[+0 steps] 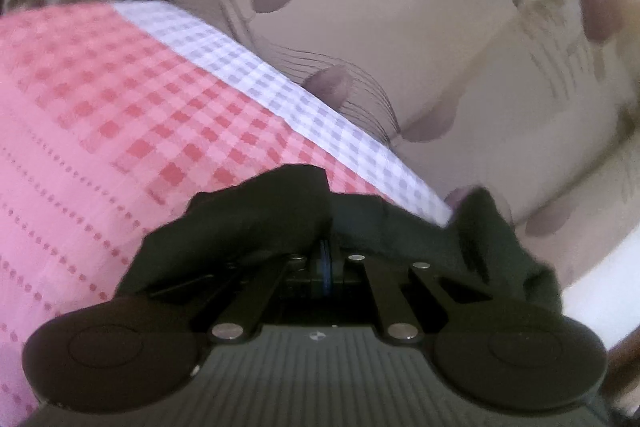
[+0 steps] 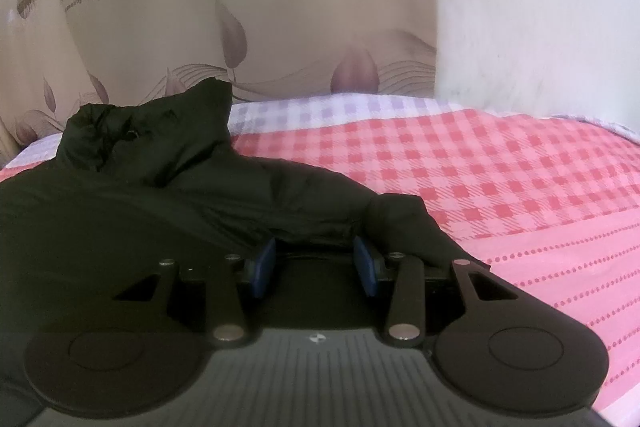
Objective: Fold large clothes
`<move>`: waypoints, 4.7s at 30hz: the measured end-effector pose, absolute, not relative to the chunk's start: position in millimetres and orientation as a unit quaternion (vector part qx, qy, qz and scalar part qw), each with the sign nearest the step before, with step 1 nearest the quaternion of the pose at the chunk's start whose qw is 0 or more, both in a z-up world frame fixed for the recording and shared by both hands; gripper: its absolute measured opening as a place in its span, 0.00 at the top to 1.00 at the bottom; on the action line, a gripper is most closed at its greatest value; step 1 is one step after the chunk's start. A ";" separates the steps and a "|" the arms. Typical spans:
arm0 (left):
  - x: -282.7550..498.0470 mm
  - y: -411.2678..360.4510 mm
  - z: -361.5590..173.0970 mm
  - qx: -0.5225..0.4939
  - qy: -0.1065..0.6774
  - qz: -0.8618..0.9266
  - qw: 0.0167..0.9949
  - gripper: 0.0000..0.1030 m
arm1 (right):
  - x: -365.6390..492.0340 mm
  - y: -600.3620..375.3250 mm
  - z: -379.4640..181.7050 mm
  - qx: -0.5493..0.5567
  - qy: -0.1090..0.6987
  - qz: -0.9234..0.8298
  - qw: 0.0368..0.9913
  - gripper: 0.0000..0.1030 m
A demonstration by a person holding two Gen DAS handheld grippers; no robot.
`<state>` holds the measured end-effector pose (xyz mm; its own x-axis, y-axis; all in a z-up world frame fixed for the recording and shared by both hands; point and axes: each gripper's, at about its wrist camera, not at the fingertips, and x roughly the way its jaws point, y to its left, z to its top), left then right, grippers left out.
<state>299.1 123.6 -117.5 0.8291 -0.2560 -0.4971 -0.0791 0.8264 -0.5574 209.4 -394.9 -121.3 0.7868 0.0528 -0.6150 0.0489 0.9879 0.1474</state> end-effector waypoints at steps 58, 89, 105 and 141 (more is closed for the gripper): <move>305.1 197.6 -110.9 -0.228 0.369 -0.364 0.824 0.64 | 190.5 -369.2 -112.0 0.000 0.273 -0.024 0.962 0.18; 260.0 114.7 28.5 -0.127 0.467 -0.248 0.839 0.80 | 200.6 -211.4 -99.6 -0.015 0.344 0.208 0.915 0.77; 202.5 -139.8 78.6 -0.069 0.512 -0.357 0.778 0.78 | 200.9 -328.2 -123.8 0.365 0.349 0.251 0.826 0.77; 83.7 -74.4 -117.5 -0.484 0.263 -0.470 0.690 0.44 | 56.0 -448.3 -67.3 0.429 0.252 0.196 0.845 0.14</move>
<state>83.7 -74.4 -117.5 0.4197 -0.9031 0.0908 0.3935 0.0909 -0.9148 56.0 -448.3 -67.3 0.7960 0.5478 -0.2576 -0.1153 0.5549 0.8239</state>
